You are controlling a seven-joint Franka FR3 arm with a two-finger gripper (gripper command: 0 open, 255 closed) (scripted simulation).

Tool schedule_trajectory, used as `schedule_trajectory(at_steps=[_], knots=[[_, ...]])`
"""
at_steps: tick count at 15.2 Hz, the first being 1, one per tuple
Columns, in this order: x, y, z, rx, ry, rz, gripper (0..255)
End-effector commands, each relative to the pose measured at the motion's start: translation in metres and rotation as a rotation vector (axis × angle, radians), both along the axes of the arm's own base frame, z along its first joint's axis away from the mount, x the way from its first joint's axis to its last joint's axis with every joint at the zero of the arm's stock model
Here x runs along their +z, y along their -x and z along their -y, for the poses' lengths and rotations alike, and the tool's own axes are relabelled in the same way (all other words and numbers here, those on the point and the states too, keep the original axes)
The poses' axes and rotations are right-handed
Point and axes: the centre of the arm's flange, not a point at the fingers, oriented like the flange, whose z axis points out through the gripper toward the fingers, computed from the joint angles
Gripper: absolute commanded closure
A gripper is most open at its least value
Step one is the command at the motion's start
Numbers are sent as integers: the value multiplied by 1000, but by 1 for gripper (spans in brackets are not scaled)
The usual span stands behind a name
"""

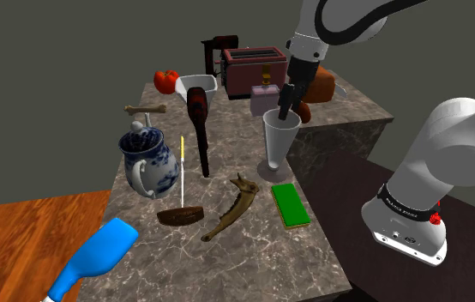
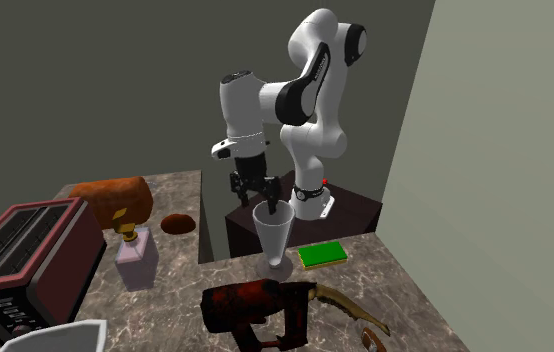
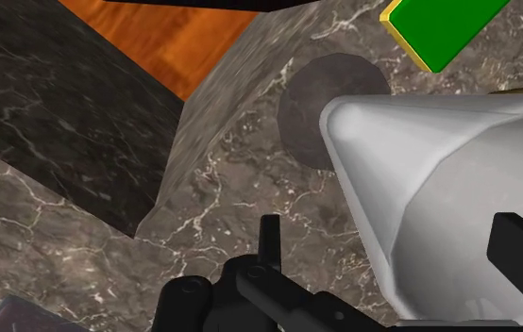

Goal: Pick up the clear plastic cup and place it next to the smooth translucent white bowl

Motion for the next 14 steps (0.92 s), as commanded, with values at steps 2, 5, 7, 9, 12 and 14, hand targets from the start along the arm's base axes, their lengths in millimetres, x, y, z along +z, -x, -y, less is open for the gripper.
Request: schedule_trajectory(at_steps=[2, 5, 7, 9, 12, 14], knots=[[-4, 0, 0, 0, 0, 0, 0], [-4, 0, 0, 0, 0, 0, 0], [-4, 0, 0, 0, 0, 0, 0], [-4, 0, 0, 0, 0, 0, 255], [-4, 0, 0, 0, 0, 0, 255], [-4, 0, 0, 0, 0, 0, 255]])
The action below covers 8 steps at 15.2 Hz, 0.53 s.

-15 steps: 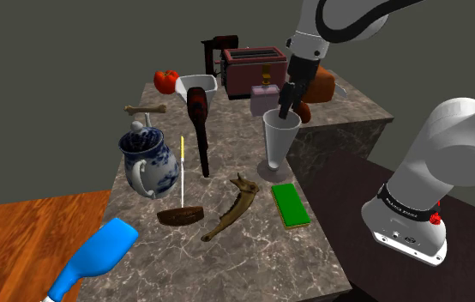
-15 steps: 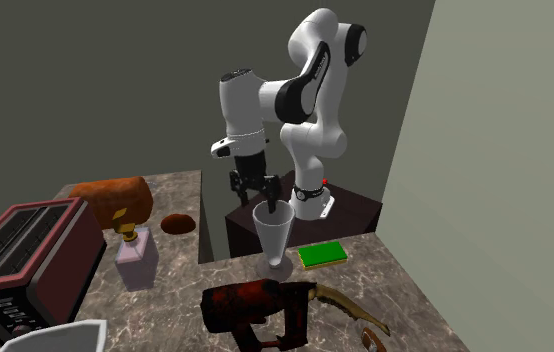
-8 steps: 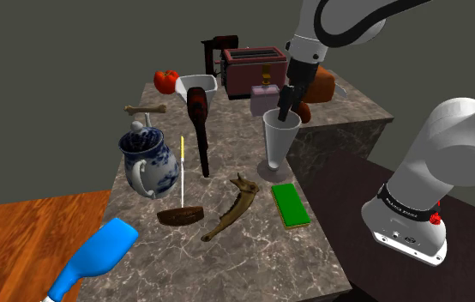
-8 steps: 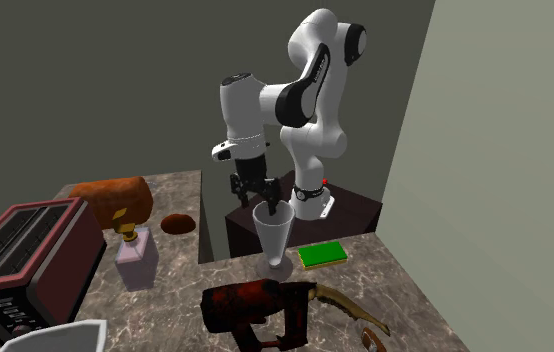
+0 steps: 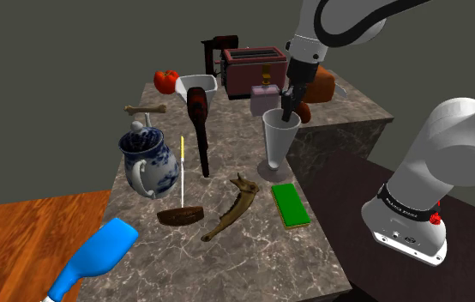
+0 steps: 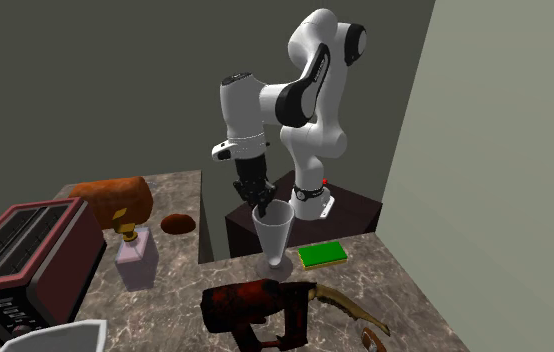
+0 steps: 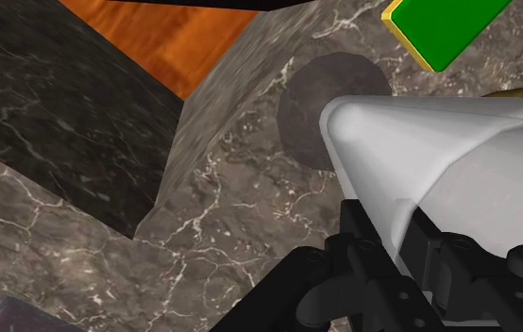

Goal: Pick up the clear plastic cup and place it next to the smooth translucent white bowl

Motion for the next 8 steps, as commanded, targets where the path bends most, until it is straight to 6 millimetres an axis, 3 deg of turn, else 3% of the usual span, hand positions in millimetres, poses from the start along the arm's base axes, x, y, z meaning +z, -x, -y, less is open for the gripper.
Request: schedule_trajectory(at_steps=[1, 3, 8], knots=[[0, 0, 0, 0, 0, -1, 255], [-1, 0, 0, 0, 0, -1, 255], [26, 0, 0, 0, 0, -1, 255]])
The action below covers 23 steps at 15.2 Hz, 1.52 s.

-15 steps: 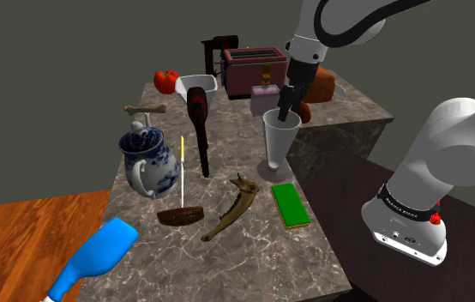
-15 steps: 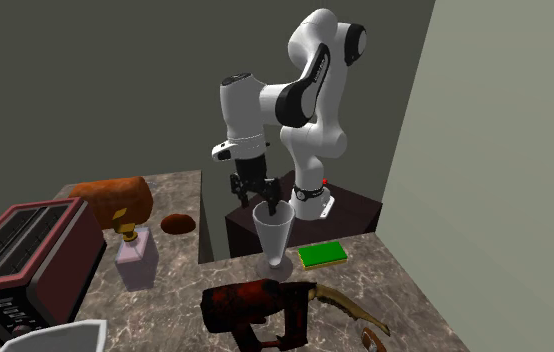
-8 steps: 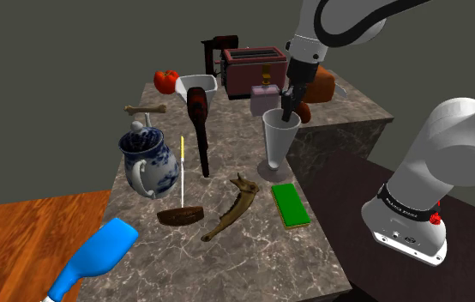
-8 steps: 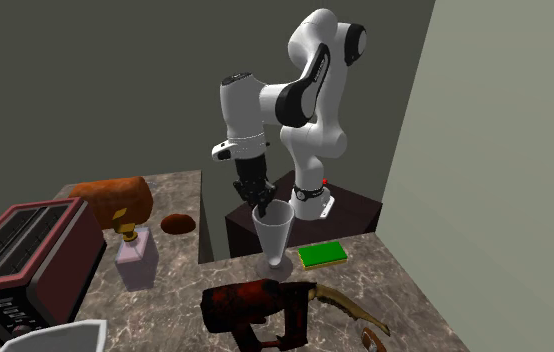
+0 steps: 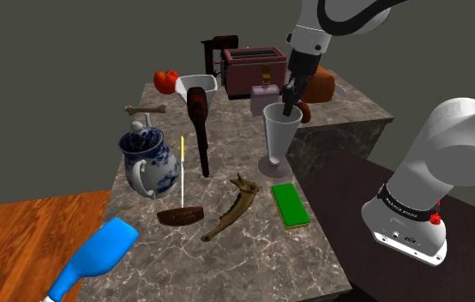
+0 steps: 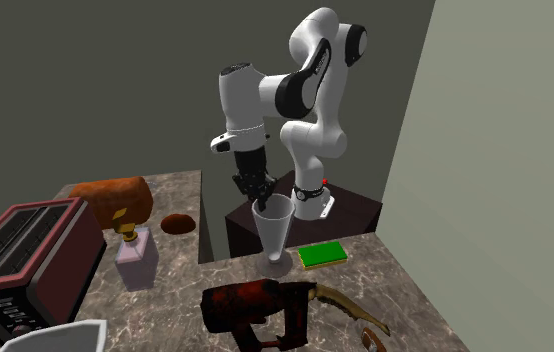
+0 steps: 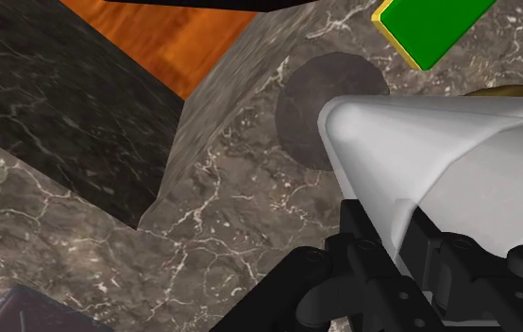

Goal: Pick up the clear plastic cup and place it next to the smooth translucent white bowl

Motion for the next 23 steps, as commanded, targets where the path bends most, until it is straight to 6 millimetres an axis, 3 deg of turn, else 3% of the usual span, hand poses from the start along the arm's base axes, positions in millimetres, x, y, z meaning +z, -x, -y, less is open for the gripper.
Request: schedule_trajectory(at_steps=[1, 23], knots=[[11, 0, 0, 0, 0, 0, 255], [127, 0, 0, 0, 0, 0, 255]])
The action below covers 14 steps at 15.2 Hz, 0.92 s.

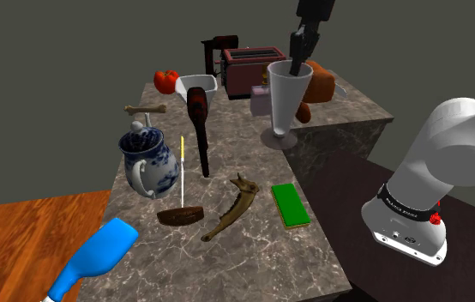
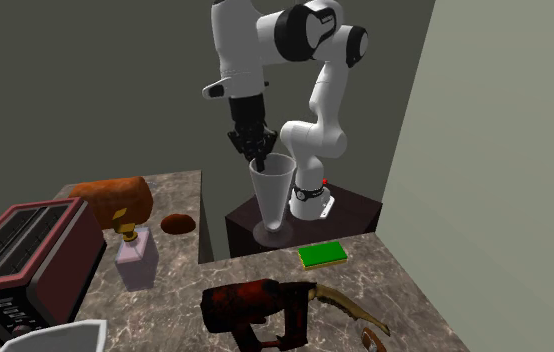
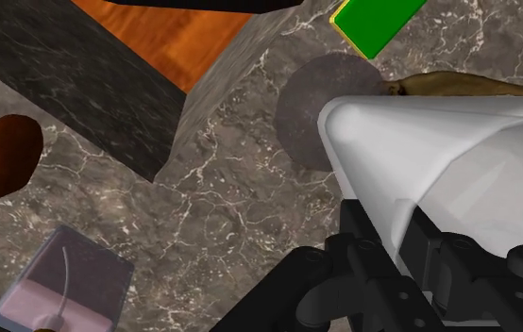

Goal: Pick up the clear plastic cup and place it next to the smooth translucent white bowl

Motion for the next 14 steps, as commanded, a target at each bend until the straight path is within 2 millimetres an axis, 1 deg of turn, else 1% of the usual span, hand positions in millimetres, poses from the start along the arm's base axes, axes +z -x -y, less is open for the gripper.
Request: schedule_trajectory(at_steps=[1, 14], knots=[[10, 0, 0, 0, 0, 0, 255], [79, 0, 0, 0, 0, 0, 255]])
